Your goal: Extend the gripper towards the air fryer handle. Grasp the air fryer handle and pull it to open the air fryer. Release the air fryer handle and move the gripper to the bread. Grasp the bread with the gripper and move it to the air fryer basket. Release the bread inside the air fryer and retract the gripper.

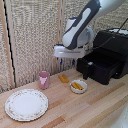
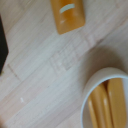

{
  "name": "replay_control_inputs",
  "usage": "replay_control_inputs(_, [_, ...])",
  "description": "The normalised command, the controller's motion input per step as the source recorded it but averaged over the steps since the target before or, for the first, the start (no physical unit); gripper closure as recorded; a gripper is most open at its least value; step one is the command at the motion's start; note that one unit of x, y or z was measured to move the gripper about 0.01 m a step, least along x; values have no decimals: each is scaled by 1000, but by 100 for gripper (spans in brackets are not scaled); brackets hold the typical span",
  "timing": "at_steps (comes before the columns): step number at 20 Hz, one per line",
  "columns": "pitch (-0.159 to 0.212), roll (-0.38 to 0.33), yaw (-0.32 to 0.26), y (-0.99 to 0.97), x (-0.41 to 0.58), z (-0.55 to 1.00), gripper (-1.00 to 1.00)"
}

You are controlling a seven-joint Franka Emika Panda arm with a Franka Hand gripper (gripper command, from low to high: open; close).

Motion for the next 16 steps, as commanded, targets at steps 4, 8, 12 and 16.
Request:
replay_control_inputs(4, [181,-55,0,5,541,32,-100])
replay_control_inputs(8, [174,-142,0,0,555,33,-100])
replay_control_inputs(12, [168,-168,0,0,531,10,-100])
replay_control_inputs(16, [185,-226,39,7,476,-142,-100])
